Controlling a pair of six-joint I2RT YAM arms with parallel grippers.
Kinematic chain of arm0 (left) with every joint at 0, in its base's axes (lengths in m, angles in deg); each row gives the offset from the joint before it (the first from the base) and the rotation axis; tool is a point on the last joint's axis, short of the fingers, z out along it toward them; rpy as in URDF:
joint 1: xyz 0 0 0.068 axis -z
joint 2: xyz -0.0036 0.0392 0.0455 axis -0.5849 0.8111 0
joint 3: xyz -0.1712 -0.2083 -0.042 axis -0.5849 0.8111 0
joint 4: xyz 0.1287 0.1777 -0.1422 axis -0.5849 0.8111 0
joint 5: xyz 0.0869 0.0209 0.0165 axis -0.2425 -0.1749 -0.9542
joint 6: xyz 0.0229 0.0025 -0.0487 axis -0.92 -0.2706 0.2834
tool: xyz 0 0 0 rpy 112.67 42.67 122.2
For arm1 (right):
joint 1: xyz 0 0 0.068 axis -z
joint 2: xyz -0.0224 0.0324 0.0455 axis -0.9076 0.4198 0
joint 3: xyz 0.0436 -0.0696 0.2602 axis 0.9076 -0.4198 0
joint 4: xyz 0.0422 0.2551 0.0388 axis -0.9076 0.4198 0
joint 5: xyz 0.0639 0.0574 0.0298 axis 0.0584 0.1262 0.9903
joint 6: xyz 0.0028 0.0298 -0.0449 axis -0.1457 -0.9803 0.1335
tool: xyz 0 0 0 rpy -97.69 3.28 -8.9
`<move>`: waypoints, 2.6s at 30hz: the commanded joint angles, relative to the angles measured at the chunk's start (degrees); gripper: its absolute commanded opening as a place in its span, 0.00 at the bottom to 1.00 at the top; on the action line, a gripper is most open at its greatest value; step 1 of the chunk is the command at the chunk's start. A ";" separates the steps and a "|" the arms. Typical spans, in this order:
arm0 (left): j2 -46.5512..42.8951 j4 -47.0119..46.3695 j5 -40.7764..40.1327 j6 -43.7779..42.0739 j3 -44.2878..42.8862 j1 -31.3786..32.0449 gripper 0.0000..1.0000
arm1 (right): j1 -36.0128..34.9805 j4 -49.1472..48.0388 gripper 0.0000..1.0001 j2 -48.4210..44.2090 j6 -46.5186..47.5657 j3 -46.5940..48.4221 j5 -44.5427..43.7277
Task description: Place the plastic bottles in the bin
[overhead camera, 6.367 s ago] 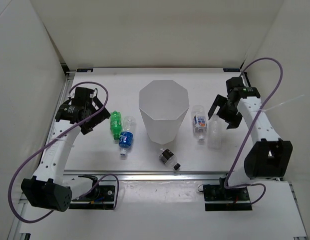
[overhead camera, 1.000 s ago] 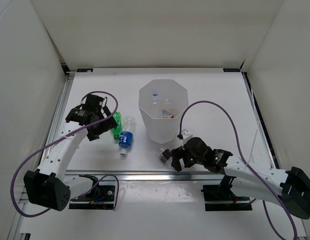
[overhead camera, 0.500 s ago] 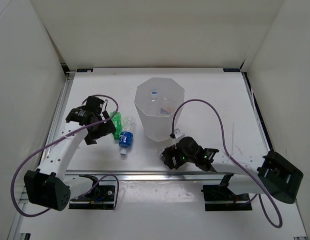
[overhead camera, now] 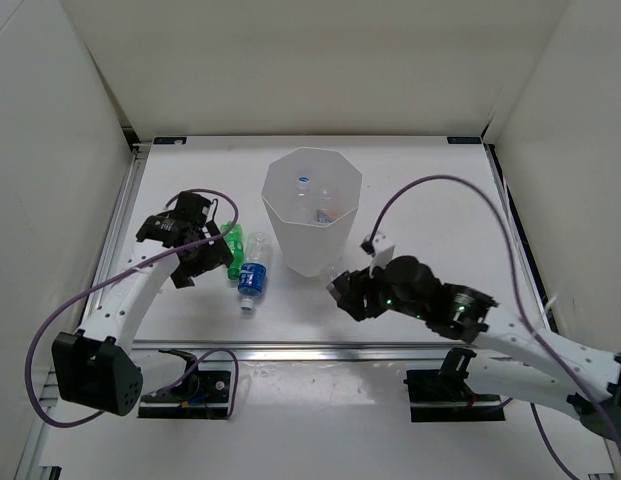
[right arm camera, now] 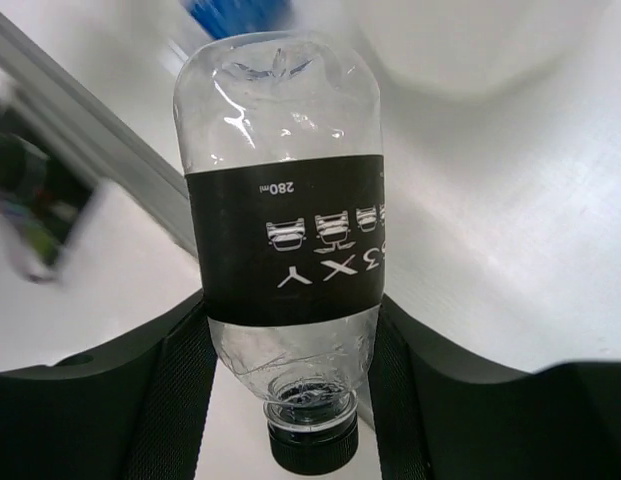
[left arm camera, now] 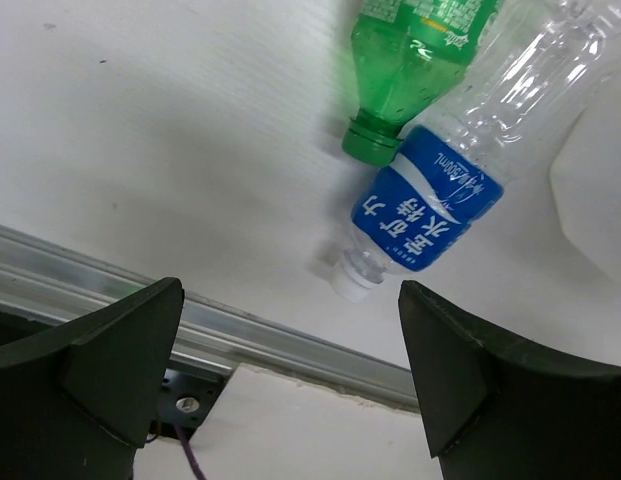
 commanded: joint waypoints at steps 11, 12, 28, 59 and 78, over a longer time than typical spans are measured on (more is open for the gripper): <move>1.10 -17.53 7.72 -0.08 2.61 0.74 0.99 | 1.77 15.83 0.37 27.89 26.59 64.32 -12.37; 2.93 -17.53 7.71 -0.69 1.82 0.74 0.99 | 4.04 15.21 0.37 29.83 26.59 66.02 -11.15; 13.40 -21.21 5.53 -2.55 -2.84 0.74 1.00 | 16.90 19.41 1.00 25.55 13.50 65.25 -0.16; 15.00 -8.64 -9.07 5.03 -32.71 0.74 0.49 | 16.90 23.73 1.00 15.26 9.54 56.28 -1.30; 24.13 -12.36 0.62 -13.26 -55.37 25.70 1.00 | 18.66 21.18 1.00 10.43 6.72 46.52 -2.62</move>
